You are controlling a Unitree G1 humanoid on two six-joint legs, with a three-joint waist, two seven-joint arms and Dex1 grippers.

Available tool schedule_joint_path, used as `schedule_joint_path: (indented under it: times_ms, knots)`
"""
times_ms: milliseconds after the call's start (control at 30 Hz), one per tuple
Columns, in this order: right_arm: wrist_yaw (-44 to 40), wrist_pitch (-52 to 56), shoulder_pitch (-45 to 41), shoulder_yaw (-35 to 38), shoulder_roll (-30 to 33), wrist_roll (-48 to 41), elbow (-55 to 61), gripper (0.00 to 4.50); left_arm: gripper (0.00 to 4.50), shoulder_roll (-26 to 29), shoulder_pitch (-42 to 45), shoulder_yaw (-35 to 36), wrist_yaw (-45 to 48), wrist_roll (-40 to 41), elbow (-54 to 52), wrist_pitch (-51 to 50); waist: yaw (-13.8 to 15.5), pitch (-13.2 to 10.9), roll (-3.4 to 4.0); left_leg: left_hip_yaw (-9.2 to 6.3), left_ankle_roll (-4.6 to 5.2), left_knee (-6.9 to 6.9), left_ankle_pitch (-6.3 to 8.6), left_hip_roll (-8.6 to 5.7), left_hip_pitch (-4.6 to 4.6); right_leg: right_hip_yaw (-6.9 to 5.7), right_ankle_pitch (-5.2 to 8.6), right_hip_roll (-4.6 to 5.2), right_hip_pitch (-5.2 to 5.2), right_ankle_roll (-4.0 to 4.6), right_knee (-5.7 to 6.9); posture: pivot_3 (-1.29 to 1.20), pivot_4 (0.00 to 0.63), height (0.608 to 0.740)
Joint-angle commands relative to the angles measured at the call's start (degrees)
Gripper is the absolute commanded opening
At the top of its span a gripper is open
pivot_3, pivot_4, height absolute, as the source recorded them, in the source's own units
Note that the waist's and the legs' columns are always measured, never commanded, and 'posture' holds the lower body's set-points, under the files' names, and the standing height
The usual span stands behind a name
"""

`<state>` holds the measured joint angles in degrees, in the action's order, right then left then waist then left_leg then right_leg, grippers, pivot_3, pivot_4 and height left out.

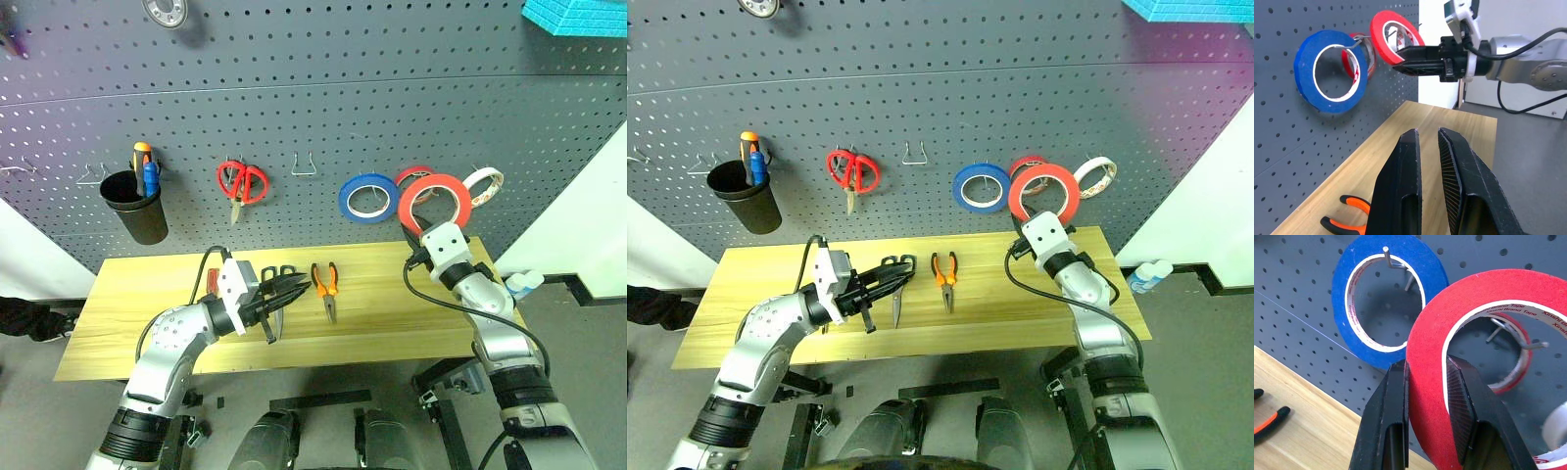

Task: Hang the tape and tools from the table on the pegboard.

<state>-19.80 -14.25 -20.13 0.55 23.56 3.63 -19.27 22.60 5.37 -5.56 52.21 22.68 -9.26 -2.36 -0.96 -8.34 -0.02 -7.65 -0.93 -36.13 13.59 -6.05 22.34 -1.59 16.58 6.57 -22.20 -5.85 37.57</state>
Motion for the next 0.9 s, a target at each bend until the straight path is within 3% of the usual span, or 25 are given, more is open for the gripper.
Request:
schedule_joint_path:
  times_ms: [33,300,667,900]
  knots:
    - [-0.6,-3.7,-2.9,1.0,0.4,-1.2,-3.3,0.72,0.64,-0.2,1.2,0.5,-0.3,0.5,-1.8,0.3,0.0,0.0,0.0,0.0,0.0,0.0,0.0,0.01,0.0,0.02,0.0,-0.01,-0.01,0.0,0.0,-0.05,0.051,0.74]
    - [-1.4,-6.9,-5.8,1.5,0.1,-2.7,-10.3,0.72,0.64,-0.3,2.2,0.6,-0.6,0.6,-1.8,0.1,-0.1,0.2,0.01,0.06,-0.24,0.0,-0.14,0.09,0.0,0.11,-0.07,-0.1,-0.02,0.06,0.0,-0.05,0.05,0.74]
    - [0.6,-9.4,-4.2,1.4,1.0,-1.2,-8.4,4.21,0.64,-0.4,2.5,0.8,-1.1,0.0,-1.0,0.6,-0.1,1.0,0.05,0.09,-0.25,-0.02,-0.15,0.11,-0.02,0.18,-0.11,-0.12,-0.04,0.07,0.04,-0.05,0.047,0.74]
    - [2.3,-8.6,5.5,2.1,5.9,3.3,6.5,4.21,0.64,-0.2,2.5,1.8,-4.4,-1.2,0.5,-0.2,0.3,1.2,0.16,0.09,-0.15,-0.02,-0.09,0.1,-0.02,0.21,-0.11,-0.12,-0.04,0.07,0.04,-0.04,0.054,0.74]
